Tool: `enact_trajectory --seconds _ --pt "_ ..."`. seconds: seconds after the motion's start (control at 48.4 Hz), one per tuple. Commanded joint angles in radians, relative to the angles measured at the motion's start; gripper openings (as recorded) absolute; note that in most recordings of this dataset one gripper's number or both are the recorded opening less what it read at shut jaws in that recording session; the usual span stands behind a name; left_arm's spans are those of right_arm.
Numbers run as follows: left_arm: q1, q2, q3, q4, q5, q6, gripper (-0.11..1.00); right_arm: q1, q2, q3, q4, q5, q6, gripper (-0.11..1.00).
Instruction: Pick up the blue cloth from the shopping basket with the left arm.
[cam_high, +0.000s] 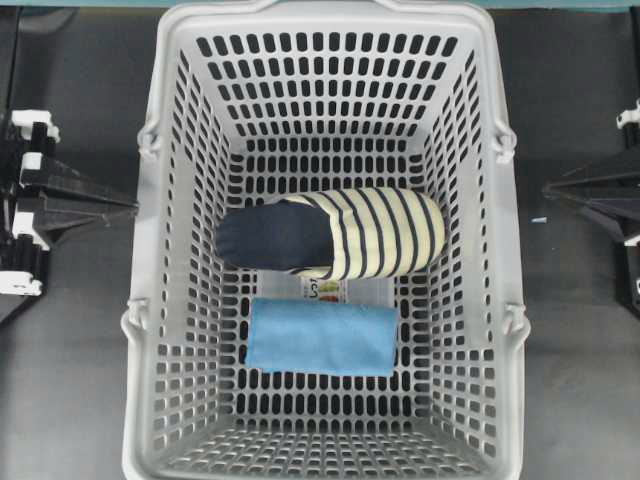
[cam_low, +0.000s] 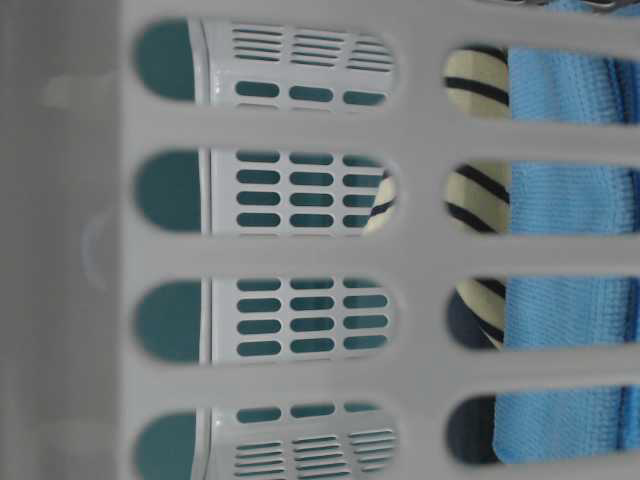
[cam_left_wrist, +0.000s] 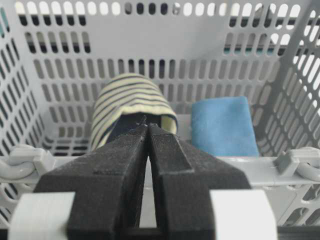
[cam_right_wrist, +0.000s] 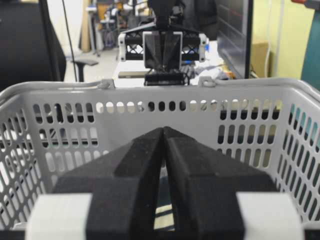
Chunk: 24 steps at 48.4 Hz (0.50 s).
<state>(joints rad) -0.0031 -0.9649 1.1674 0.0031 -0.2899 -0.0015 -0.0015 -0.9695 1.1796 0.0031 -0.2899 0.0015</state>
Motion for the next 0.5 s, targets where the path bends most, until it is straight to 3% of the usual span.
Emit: enact_trajectory --seconds 0.0,0.083,0.269,0.476 --pt "0.005 -0.003 -0.061 0.043 0.046 -0.014 0.06 -0.003 0.011 -0.015 0.002 -0.005 0.008 0.01" --pt "-0.002 0.005 -0.115 0.043 0.138 -0.014 0.0 0.0 0.008 -0.018 0.02 0.025 0.015 0.01" --pt "-0.031 0.043 -0.275 0.043 0.393 -0.014 0.0 0.0 0.006 -0.051 0.021 0.155 0.055 0.01" --pt "-0.06 0.153 -0.425 0.043 0.558 -0.014 0.0 -0.006 0.008 -0.083 0.018 0.236 0.057 0.01"
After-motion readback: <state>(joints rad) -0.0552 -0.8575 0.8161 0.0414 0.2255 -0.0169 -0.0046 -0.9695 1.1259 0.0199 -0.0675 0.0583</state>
